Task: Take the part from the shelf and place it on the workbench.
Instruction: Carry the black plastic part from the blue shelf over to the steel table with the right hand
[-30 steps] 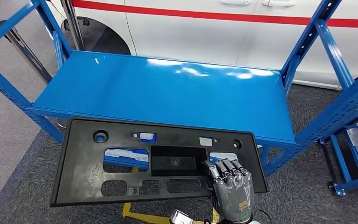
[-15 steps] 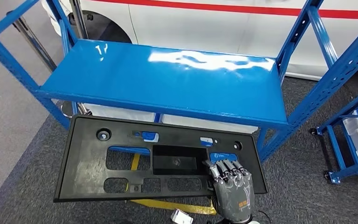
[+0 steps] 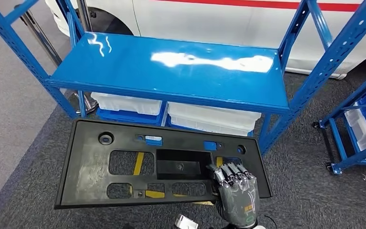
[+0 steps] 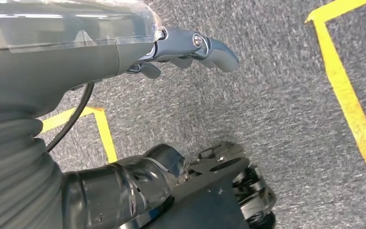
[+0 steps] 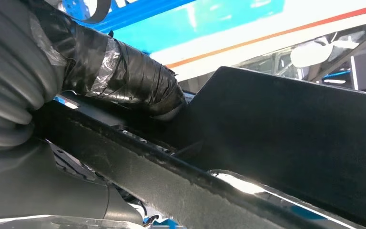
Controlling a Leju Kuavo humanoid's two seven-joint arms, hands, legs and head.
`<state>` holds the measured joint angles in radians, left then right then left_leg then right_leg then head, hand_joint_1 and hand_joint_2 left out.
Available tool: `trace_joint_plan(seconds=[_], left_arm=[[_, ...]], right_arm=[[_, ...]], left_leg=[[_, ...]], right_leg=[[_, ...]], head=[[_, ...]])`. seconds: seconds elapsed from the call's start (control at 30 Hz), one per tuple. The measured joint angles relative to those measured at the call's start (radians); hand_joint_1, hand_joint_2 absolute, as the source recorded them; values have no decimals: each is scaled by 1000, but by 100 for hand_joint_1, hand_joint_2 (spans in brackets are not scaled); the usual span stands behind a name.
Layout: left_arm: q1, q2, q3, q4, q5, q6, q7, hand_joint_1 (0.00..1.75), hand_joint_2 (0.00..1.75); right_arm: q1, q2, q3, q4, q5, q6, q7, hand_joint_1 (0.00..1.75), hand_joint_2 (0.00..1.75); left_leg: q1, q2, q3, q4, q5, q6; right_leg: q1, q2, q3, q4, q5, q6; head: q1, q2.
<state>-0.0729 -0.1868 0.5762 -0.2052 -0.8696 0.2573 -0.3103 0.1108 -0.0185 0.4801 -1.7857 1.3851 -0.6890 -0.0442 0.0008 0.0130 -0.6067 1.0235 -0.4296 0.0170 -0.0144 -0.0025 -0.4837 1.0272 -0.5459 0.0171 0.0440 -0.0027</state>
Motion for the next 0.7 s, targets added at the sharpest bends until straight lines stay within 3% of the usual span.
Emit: trace_joint_plan(seconds=[0.07,0.1,0.17,0.23,0.27,0.3,0.33,0.4,0.47,0.6,0.63,0.7], left_arm=[[1,0,1,0,-1,0,-1,0,175],[2,0,1,0,-1,0,-2,0,175],[4,0,1,0,-1,0,-2,0,175],[5,0,1,0,-1,0,-2,0,175],[6,0,1,0,-1,0,-2,0,175],[7,0,1,0,-1,0,-2,0,175],[8,0,1,0,-1,0,-2,0,175],[8,0,2,0,-1,0,-2,0,175],[8,0,2,0,-1,0,-3,0,175],[8,0,2,0,-1,0,-3,0,175],[8,0,2,0,-1,0,-3,0,175],[7,-1,2,0,-1,1,-3,0,175]], right_arm=[[1,0,0,0,-6,0,-1,175,175],[1,0,0,0,-8,0,-1,175,175],[1,0,0,0,-8,0,-1,175,175],[3,1,0,1,-8,0,-1,175,175],[3,1,0,2,-8,0,-1,175,175],[4,1,0,2,-8,0,-1,175,175],[4,1,0,2,-8,0,-1,175,175],[5,1,0,2,-8,0,-1,175,175],[5,1,0,2,-9,0,-1,175,175],[5,0,0,2,-15,0,-5,175,175],[5,0,0,2,-20,0,-7,175,175],[6,0,0,3,-34,0,-13,175,175]], left_leg=[[4,0,-6,2,6,-14],[6,-1,-13,14,-7,-19],[10,-4,-43,92,-73,-26],[10,-4,-87,220,-147,-32],[10,-4,-97,264,-161,-34],[10,-4,-92,274,-156,-34],[10,-4,-67,245,-133,-33],[9,-5,17,113,-82,-25],[5,-6,71,16,-63,-16],[7,-4,73,-14,-56,4],[10,-3,72,-19,-51,12],[11,-2,68,-23,-45,20]], right_leg=[[1,-1,-6,-12,6,-15],[1,-2,-11,-15,14,-24],[0,-5,-22,-18,27,-39],[3,-6,-37,-15,37,-45],[5,-6,-44,-13,40,-45],[6,-6,-51,-9,43,-45],[6,-6,-55,-6,44,-44],[7,-6,-59,2,44,-41],[9,-6,-63,6,46,-33],[10,-4,-72,14,44,-14],[10,-3,-83,36,27,-9],[7,-1,-131,139,-34,-2]], head=[[0,0],[-1,0],[-2,0],[-2,0],[-2,0],[-2,0],[-2,0],[-2,0],[-2,0],[-2,0],[-1,0],[-1,0]])
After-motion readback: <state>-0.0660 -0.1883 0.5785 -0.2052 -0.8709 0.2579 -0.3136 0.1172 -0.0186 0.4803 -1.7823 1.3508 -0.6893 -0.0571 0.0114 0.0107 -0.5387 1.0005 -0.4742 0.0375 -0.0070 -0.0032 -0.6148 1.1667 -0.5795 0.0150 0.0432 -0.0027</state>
